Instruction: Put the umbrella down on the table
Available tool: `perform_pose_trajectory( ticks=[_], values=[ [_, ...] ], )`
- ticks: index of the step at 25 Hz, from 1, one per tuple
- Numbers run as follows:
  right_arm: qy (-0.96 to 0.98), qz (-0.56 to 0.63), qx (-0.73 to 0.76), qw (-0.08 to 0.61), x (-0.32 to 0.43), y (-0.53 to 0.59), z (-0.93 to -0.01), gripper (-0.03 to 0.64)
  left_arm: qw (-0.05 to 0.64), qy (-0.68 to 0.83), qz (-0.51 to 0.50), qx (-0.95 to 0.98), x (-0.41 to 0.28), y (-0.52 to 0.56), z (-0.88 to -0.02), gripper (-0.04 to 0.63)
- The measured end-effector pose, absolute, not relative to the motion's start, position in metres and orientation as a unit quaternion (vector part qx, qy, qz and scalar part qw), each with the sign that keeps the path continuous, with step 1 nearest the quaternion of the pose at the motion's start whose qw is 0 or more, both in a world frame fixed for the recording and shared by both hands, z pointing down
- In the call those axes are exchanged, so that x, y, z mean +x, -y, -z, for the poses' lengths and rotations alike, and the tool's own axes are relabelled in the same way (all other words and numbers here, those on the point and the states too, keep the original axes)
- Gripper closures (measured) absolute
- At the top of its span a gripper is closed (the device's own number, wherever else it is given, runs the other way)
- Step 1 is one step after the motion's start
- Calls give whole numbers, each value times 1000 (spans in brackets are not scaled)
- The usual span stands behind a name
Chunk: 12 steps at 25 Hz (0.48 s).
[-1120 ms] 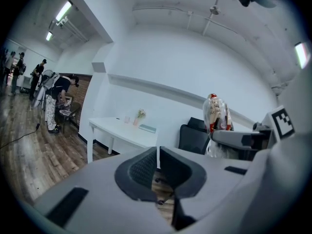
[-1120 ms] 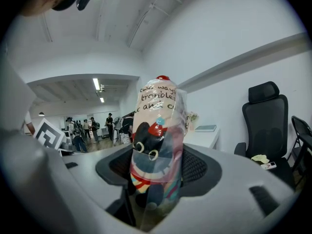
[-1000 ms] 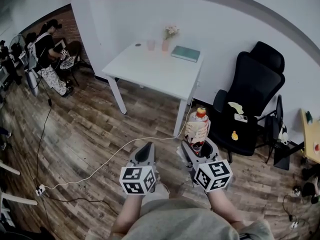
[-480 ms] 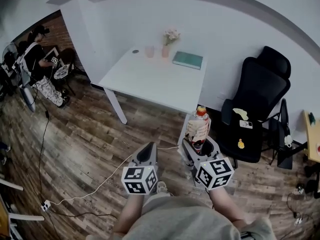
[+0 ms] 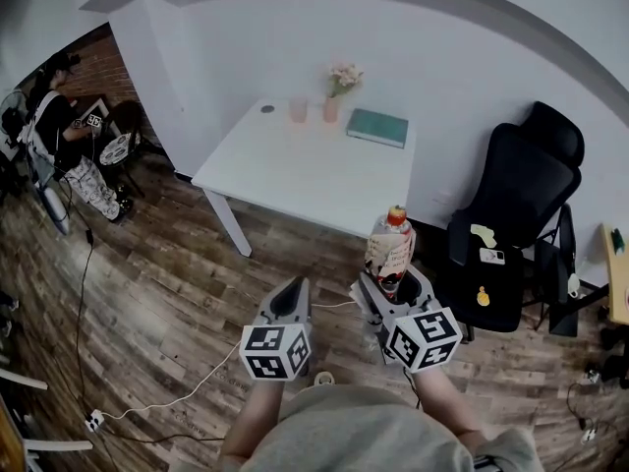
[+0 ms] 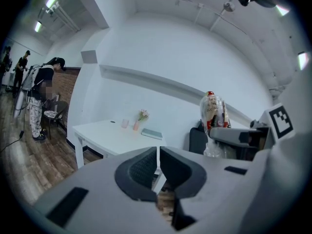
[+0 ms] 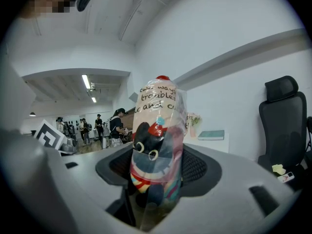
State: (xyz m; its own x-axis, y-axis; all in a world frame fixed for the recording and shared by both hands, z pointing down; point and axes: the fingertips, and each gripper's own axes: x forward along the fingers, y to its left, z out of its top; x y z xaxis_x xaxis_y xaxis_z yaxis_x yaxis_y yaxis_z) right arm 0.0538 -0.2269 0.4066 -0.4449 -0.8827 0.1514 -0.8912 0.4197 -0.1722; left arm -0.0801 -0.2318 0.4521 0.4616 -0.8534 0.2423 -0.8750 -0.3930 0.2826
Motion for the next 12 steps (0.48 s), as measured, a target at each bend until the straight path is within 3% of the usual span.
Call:
perform_pose_trajectory(
  ticks=[12],
  values=[
    [836, -112, 537, 16, 35, 287, -410, 354, 188, 511, -33, 838, -102, 287, -458, 577]
  ],
)
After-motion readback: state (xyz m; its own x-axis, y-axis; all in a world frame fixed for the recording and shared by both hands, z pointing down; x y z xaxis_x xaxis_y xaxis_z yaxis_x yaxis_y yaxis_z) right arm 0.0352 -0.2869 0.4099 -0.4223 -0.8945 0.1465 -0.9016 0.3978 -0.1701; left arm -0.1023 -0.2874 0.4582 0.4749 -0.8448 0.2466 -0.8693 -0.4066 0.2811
